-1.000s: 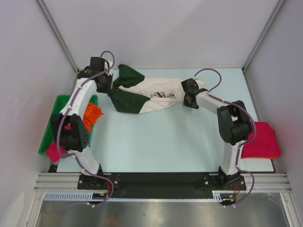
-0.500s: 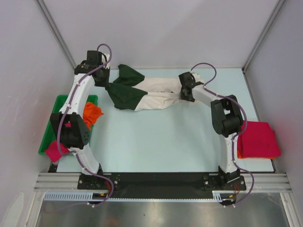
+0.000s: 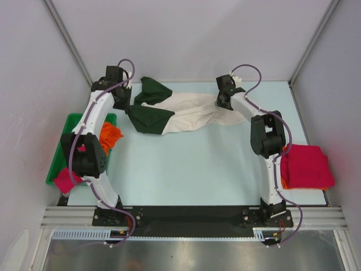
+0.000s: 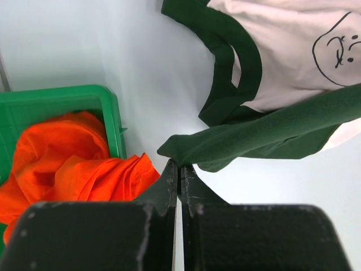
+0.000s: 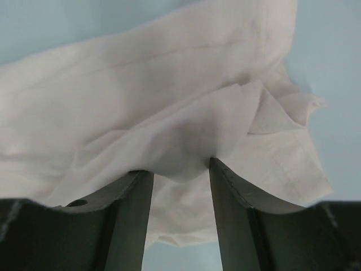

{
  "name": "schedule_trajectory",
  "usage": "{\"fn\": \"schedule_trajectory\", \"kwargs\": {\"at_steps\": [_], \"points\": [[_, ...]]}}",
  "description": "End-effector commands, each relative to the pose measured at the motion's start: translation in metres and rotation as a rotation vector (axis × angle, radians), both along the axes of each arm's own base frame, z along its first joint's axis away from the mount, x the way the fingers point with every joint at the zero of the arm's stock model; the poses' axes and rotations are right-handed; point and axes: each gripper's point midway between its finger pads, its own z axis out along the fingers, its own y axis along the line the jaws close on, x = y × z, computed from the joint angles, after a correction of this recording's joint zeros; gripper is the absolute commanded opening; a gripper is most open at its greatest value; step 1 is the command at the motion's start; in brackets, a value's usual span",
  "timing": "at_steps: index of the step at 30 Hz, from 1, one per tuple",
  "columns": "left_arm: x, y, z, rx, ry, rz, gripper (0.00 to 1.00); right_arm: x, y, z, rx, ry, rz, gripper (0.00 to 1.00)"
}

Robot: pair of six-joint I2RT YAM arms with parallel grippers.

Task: Fold and stack the t-shirts
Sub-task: Flatten out the tshirt

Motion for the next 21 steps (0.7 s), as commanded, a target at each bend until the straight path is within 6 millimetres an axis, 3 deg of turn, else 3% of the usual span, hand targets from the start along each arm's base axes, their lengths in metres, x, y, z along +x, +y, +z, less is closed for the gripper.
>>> {"fn": "schedule_trajectory", "kwargs": {"at_steps": [1, 9, 11, 14, 17, 19, 20, 21], "points": [[-0.002, 0.009, 0.018, 0.022, -0.062, 0.013, 0.00, 0.030, -0.020, 0.014, -0.045, -0.051, -0.054, 0.50], [-0.005, 0.011, 0.009, 0.029, -0.044, 0.017, 0.00, 0.068, -0.061, 0.044, -0.034, -0.152, -0.158, 0.51], [-0.006, 0.012, 0.007, 0.032, -0.040, 0.019, 0.00, 0.072, -0.066, 0.040, -0.051, -0.145, -0.163, 0.51], [-0.006, 0.011, 0.006, 0.031, -0.038, 0.018, 0.00, 0.074, -0.068, 0.051, -0.067, -0.160, -0.158, 0.51], [-0.005, 0.011, 0.005, 0.026, -0.036, 0.019, 0.00, 0.067, -0.062, 0.048, -0.055, -0.149, -0.138, 0.51], [-0.005, 0.009, 0.005, 0.017, -0.036, 0.017, 0.00, 0.064, -0.053, 0.063, -0.037, -0.180, -0.120, 0.51], [-0.005, 0.008, 0.005, 0.015, -0.036, 0.016, 0.00, 0.056, -0.050, 0.053, -0.039, -0.156, -0.108, 0.51], [-0.004, 0.008, 0.006, 0.013, -0.037, 0.016, 0.00, 0.052, -0.046, 0.066, -0.028, -0.174, -0.100, 0.51]]}}
